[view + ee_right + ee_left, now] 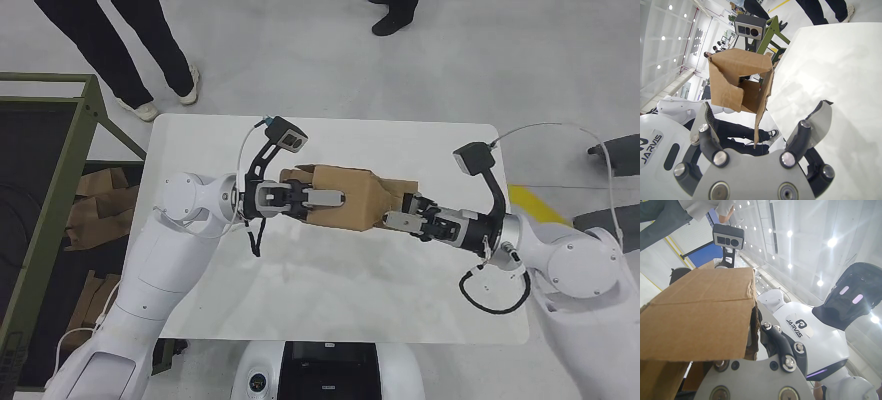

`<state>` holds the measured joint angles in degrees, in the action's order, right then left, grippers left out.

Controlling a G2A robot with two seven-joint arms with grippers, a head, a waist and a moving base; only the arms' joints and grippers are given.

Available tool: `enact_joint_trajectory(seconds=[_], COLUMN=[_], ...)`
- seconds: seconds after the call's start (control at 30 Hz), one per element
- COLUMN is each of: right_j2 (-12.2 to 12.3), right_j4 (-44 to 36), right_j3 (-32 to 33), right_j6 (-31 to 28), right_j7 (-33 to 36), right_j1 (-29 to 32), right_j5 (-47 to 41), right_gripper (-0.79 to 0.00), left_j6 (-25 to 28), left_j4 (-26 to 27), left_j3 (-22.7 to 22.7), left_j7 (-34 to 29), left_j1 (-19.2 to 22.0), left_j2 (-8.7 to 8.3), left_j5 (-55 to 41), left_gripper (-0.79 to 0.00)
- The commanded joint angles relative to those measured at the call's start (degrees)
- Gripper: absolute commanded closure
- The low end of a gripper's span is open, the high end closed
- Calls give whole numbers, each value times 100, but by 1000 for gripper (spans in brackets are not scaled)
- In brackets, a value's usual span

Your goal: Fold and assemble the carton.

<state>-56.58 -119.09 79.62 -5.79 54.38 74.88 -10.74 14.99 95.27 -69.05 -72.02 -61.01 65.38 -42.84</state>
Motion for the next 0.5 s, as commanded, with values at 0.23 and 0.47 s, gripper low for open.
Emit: enact_joint_trajectory(seconds=[0.23, 0.47], right_j2=[21, 39], right_j4=[-92, -189], right_j3=[145, 165], right_j6=[-15, 102], right_j7=[-36, -36], right_j1=[63, 90], right_j5=[-79, 55], right_gripper=[-526, -388], left_j6=[7, 1], left_j4=[-51, -44], left_j3=[-3, 7], left_j7=[-12, -41], left_j1=[-2, 11], left_j2=[-2, -2], left_j5=[8, 0], left_gripper=[0, 0])
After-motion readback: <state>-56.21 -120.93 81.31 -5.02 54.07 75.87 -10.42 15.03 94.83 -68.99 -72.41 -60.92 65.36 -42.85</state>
